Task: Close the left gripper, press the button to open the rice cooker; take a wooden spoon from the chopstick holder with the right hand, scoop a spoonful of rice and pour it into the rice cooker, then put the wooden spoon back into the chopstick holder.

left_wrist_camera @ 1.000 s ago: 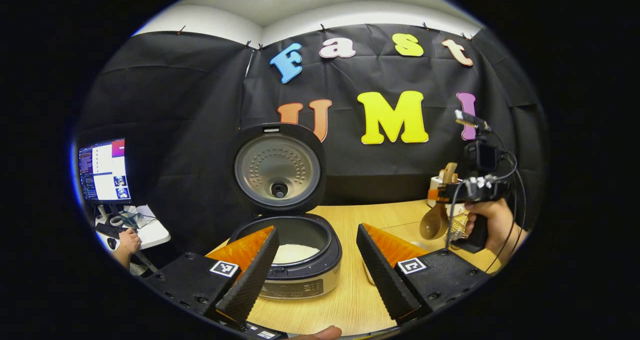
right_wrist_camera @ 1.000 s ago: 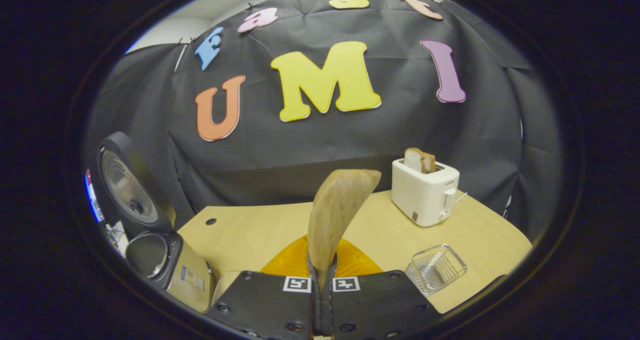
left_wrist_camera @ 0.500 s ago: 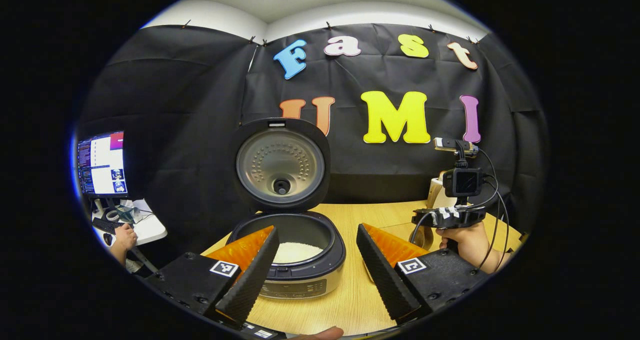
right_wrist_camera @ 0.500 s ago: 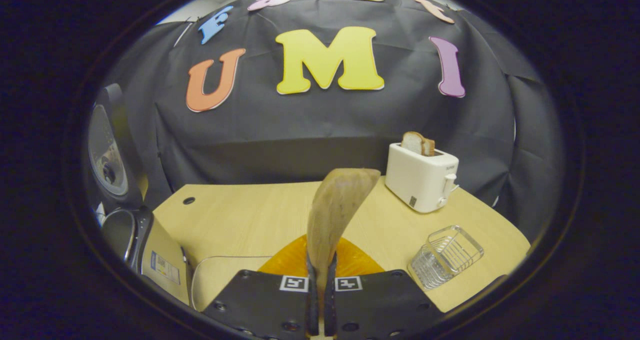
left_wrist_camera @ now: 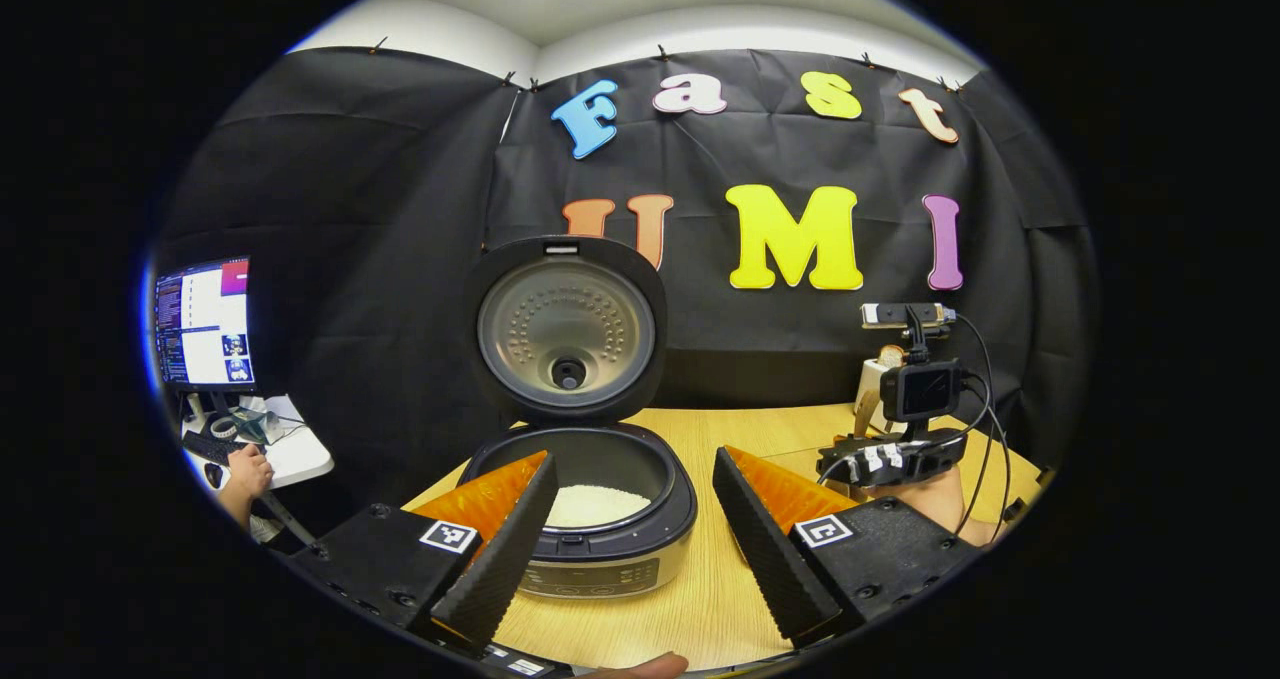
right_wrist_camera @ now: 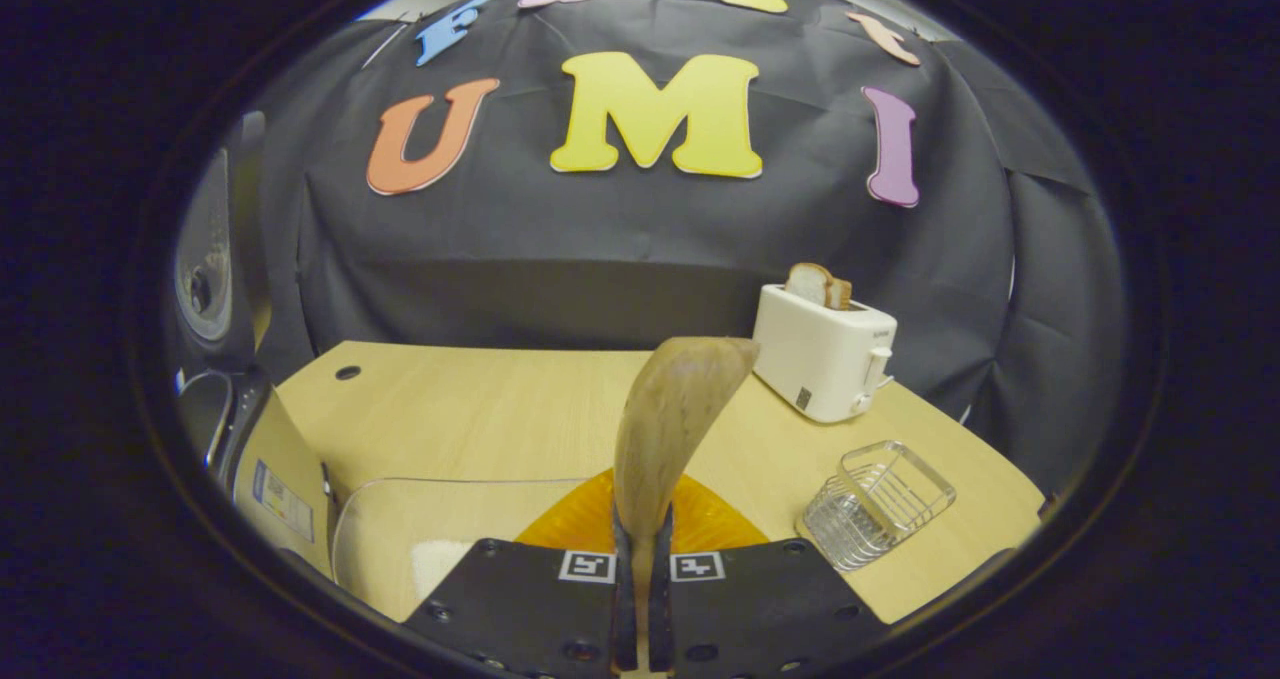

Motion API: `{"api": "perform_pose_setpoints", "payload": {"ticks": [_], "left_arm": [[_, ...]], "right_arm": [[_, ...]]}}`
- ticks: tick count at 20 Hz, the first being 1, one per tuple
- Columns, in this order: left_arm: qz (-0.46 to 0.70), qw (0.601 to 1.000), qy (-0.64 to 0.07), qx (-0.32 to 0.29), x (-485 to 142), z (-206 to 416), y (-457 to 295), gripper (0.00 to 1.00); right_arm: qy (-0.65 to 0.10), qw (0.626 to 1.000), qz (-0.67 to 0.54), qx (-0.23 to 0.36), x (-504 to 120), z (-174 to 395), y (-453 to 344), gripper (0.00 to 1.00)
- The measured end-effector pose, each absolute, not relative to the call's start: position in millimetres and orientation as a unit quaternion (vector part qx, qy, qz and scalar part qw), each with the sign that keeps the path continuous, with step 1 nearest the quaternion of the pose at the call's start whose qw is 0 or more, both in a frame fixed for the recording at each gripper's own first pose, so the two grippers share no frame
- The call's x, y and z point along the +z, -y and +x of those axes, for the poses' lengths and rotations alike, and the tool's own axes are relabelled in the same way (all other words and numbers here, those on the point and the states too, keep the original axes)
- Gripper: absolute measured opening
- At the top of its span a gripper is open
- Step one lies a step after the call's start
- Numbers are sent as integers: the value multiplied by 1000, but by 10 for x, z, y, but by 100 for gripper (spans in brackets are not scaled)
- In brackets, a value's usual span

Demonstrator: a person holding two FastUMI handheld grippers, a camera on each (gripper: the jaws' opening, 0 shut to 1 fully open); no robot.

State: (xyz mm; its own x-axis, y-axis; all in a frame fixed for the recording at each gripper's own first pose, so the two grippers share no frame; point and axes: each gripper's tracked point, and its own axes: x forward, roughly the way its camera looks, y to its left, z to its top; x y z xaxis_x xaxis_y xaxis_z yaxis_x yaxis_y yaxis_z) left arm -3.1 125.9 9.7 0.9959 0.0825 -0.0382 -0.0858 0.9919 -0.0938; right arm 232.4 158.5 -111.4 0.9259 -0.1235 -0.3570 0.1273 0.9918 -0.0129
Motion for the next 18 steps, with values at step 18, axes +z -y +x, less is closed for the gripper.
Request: {"api": "perform_pose_setpoints", "payload": {"ticks": [18], "left_arm": [[-52,998,-21,35,66,7,-1331,98]], "right_arm": [[-175,984,7,-16,-1121,2210,-2440,5]]}}
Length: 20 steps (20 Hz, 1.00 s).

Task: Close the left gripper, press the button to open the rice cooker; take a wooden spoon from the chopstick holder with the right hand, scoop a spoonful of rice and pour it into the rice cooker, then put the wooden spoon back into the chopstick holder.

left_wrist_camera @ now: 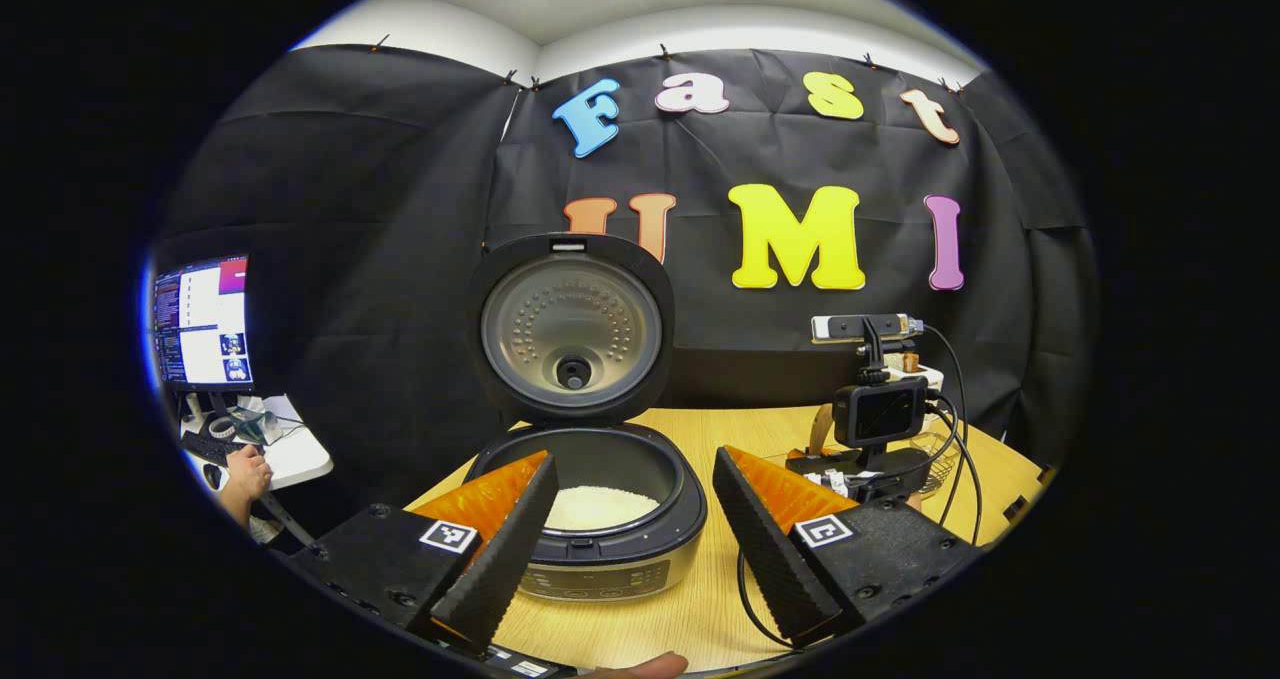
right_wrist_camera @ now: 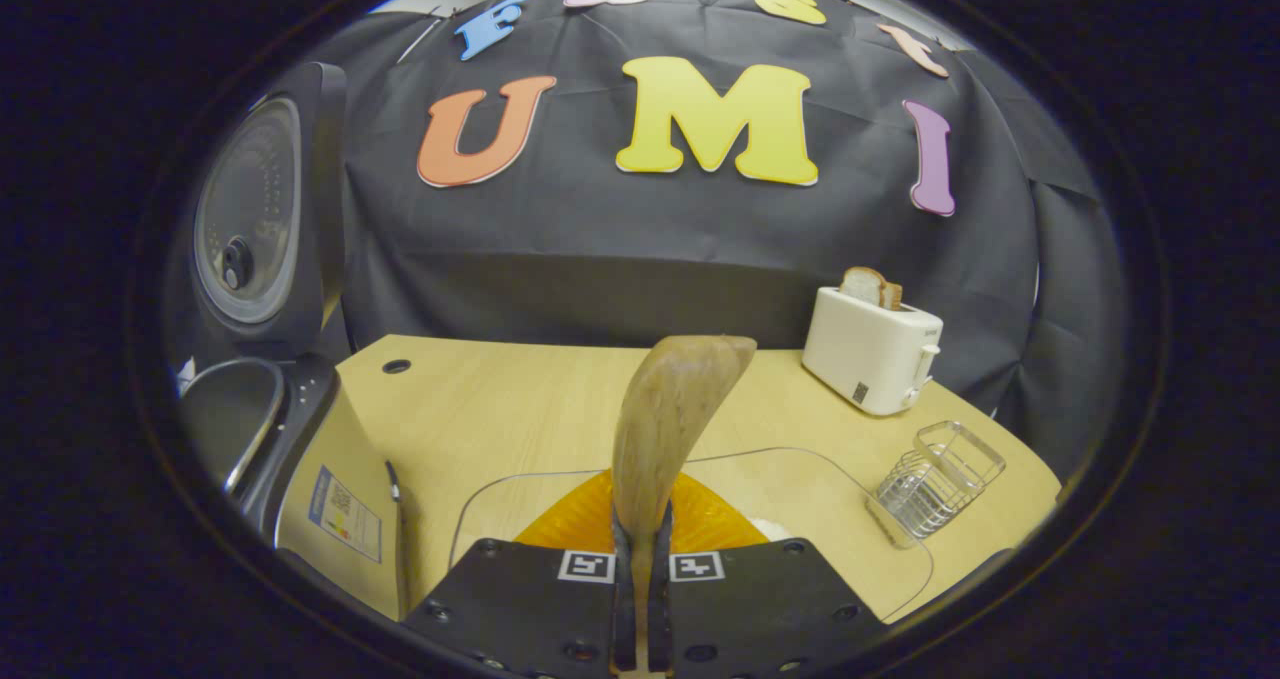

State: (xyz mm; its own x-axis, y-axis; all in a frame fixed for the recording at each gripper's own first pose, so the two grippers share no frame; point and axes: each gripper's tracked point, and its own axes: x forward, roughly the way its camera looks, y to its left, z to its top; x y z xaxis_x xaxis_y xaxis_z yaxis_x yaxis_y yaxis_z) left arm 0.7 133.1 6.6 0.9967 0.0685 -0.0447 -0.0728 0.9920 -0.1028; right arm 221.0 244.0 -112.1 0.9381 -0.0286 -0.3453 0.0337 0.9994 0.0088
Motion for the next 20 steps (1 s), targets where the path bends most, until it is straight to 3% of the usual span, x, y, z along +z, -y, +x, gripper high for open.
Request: {"api": "perform_pose_setpoints", "payload": {"ticks": [7,9,20], "left_arm": [[-66,997,-20,27,65,10,-1350,100],[-73,997,-21,22,59,7,-1332,99],[-80,996,-23,19,54,33,-1314,100]], "right_arm": [[-198,979,56,16,-1138,2156,-2633,5],[-227,966,112,52,-1176,2119,-2744,5],[-285,906,300,92,-1277,2134,-2599,5]]}}
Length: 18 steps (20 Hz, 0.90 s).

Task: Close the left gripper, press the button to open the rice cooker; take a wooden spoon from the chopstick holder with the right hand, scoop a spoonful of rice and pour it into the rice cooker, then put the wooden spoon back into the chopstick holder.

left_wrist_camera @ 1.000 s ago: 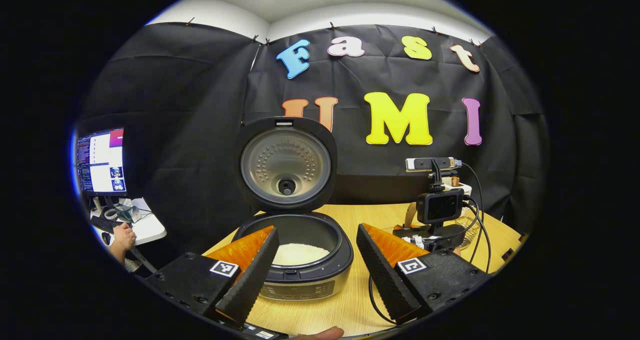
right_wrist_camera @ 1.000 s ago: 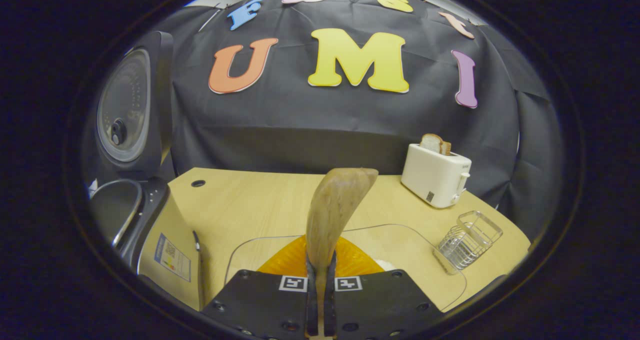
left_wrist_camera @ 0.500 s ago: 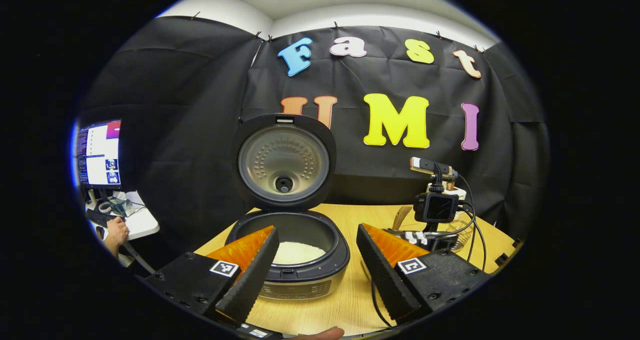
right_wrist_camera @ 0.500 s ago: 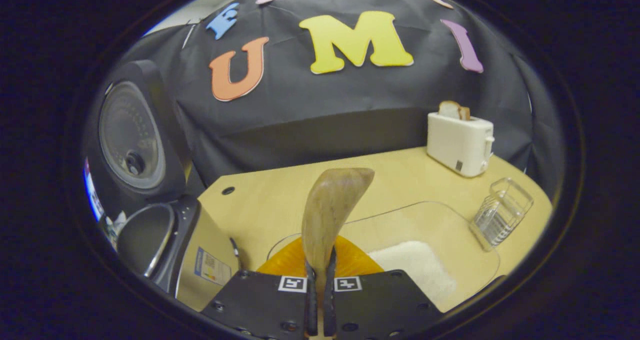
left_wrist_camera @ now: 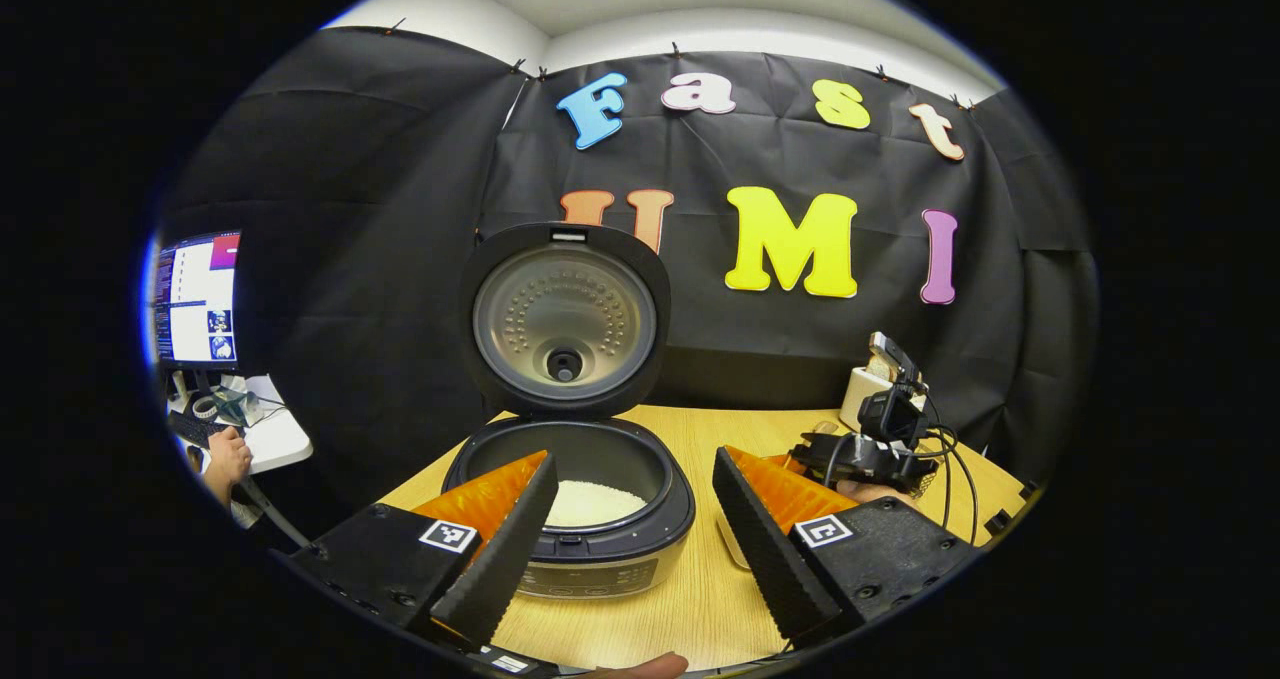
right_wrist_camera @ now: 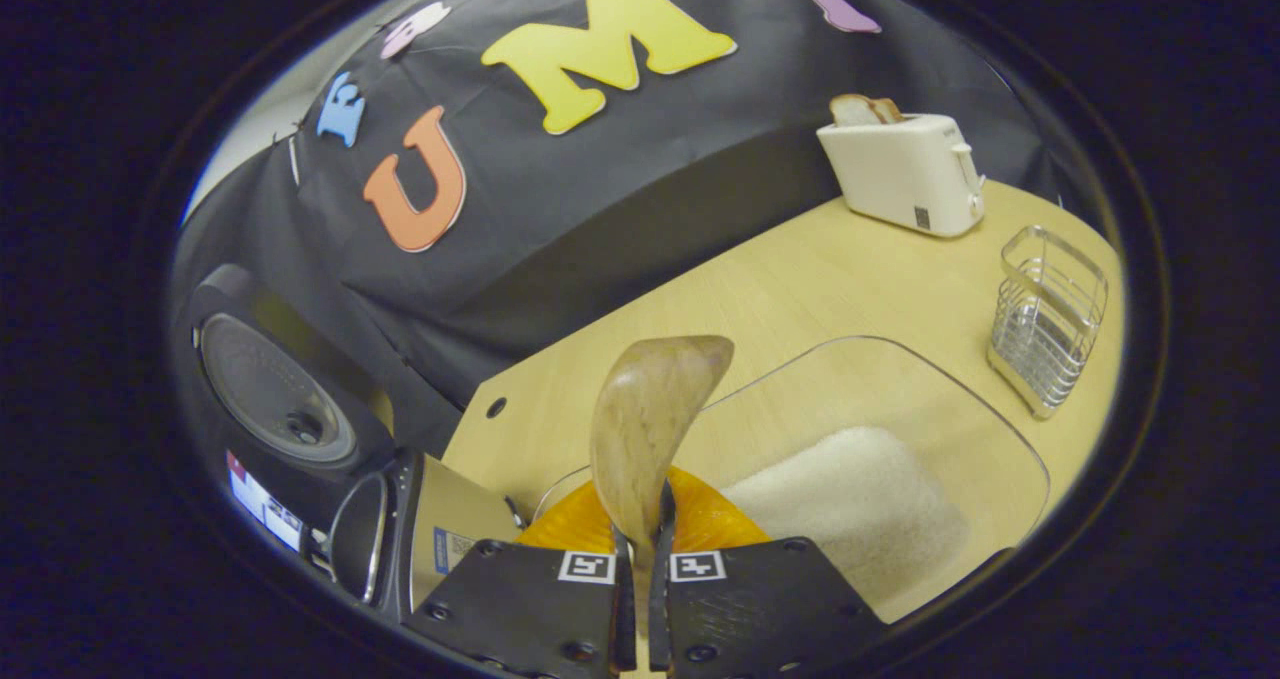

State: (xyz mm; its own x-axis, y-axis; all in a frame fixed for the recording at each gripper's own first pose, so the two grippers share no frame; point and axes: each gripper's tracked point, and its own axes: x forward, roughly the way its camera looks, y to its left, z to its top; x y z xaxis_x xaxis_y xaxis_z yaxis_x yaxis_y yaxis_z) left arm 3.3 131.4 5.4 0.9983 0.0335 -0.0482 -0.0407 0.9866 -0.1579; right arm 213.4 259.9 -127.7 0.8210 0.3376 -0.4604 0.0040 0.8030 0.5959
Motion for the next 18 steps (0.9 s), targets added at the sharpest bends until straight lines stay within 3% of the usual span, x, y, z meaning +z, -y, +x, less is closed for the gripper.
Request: {"api": "perform_pose_setpoints", "payload": {"ticks": [9,18], "left_arm": [[-84,996,-28,21,14,56,-1330,100],[-82,996,-33,22,-17,77,-1311,100]], "right_arm": [[-254,878,393,104,-1021,2109,-2373,5],[-239,799,545,88,-1026,2053,-1952,6]]}}
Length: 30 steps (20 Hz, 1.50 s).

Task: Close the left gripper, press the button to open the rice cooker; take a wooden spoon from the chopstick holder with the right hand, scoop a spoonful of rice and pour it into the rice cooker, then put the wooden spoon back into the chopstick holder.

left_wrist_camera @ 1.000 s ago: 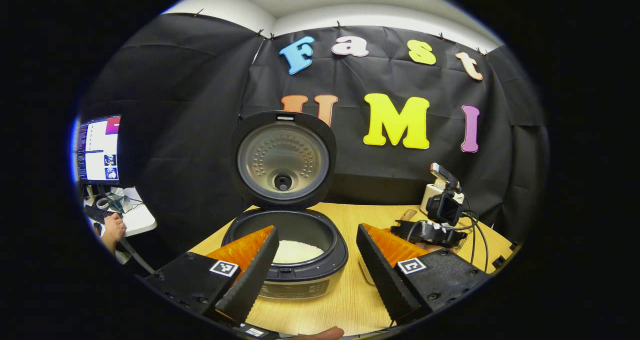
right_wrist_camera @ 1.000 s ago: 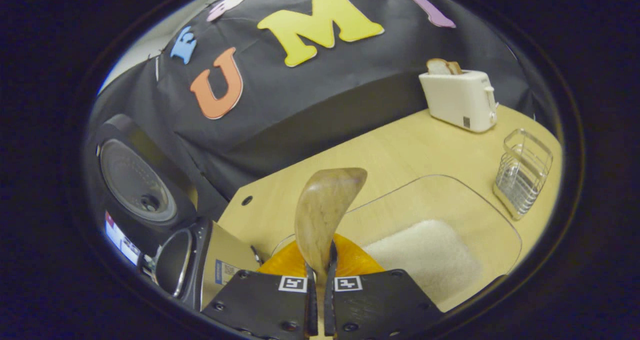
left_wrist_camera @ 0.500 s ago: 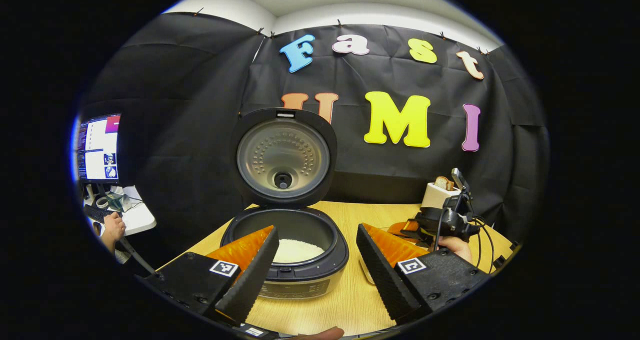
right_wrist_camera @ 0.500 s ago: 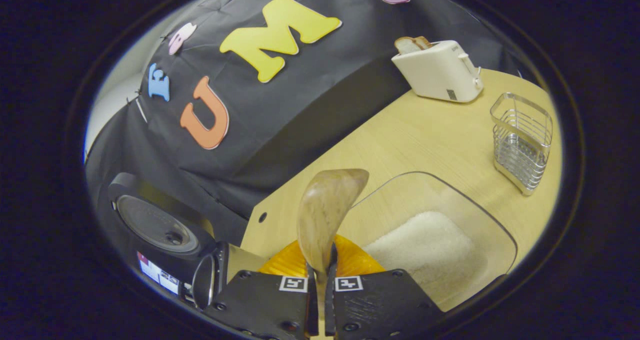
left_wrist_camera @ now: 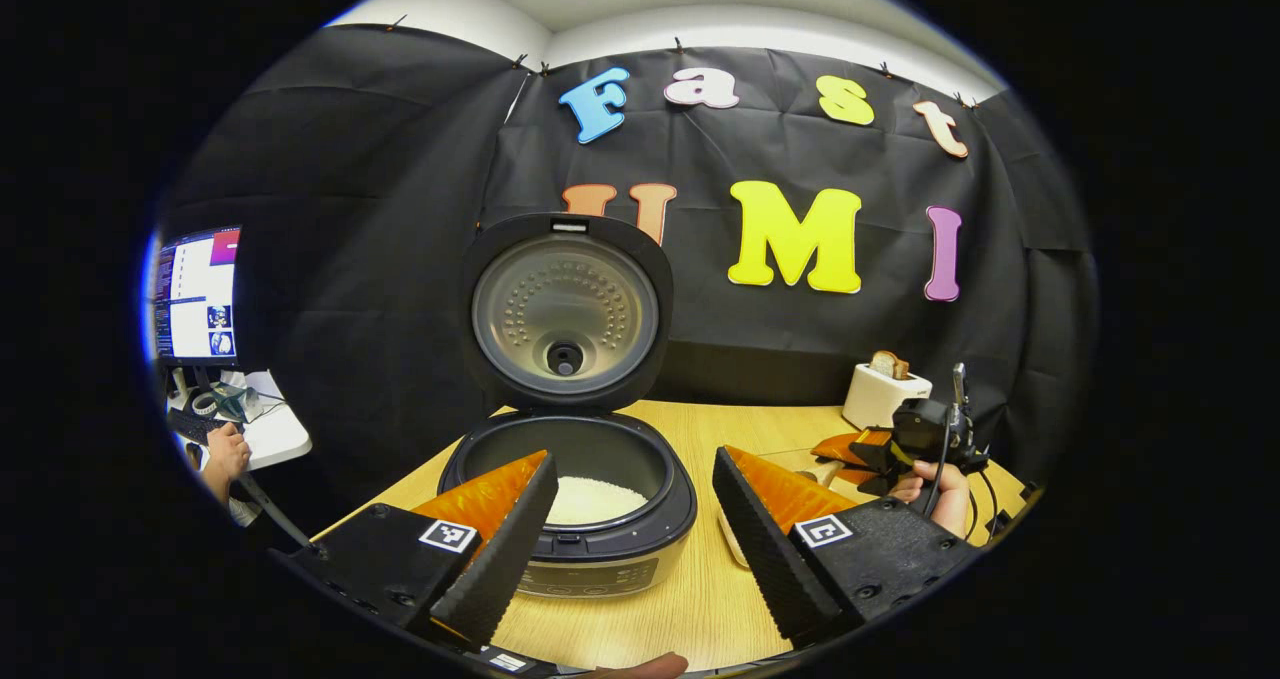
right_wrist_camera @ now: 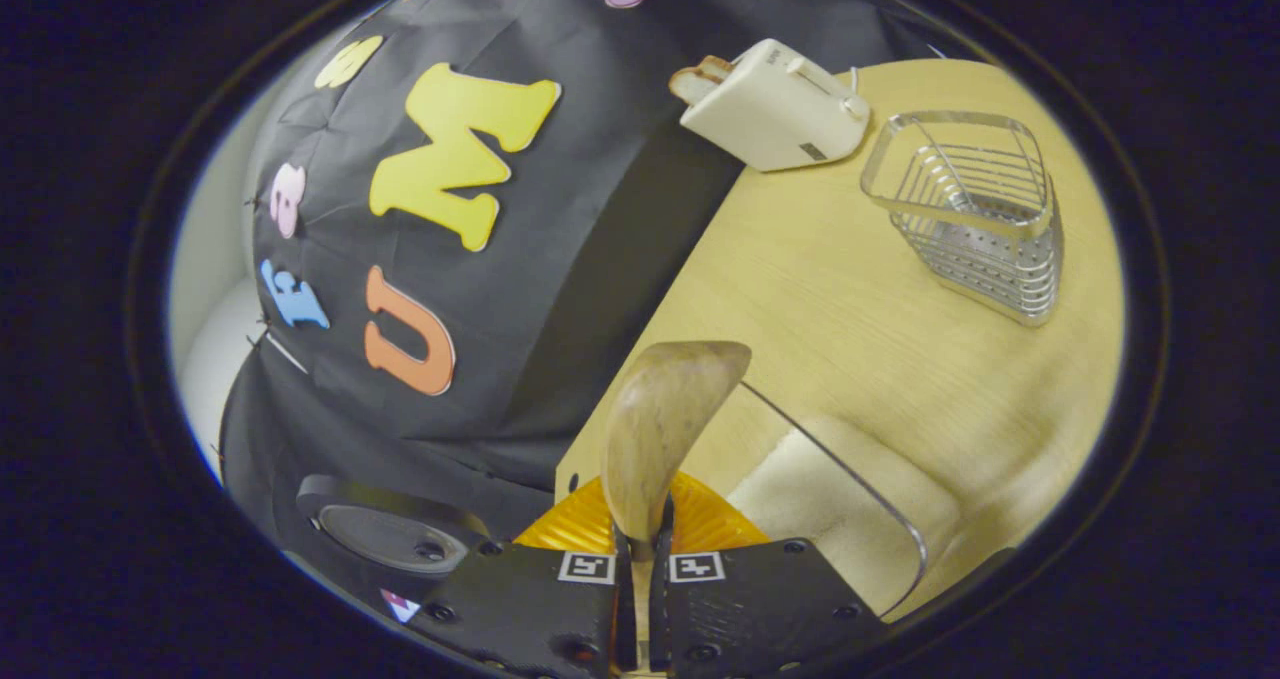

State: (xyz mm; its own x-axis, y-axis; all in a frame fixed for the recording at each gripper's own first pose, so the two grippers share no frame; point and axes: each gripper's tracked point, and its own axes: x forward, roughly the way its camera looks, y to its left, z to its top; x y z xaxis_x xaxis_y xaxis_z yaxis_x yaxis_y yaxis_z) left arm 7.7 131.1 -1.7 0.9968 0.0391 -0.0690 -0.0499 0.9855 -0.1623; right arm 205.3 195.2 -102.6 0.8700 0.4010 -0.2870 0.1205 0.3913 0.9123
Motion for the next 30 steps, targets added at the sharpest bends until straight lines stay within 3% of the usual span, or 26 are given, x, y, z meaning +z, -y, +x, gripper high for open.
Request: {"api": "perform_pose_setpoints", "payload": {"ticks": [5,10,13,22,30], "left_arm": [[-83,996,-32,22,-5,76,-1309,100],[-86,995,-34,22,-16,69,-1325,99],[-83,996,-33,18,-12,69,-1290,100],[-77,996,-27,24,33,-10,-1373,99],[-75,996,-15,35,116,-179,-1581,99]], "right_arm": [[-225,739,620,134,-912,2013,-1892,5],[-235,652,701,168,-827,1895,-1801,5],[-239,629,719,177,-750,1831,-1762,5],[-245,642,693,217,-210,1658,-2069,5],[-256,682,636,256,302,1489,-2774,5]]}}
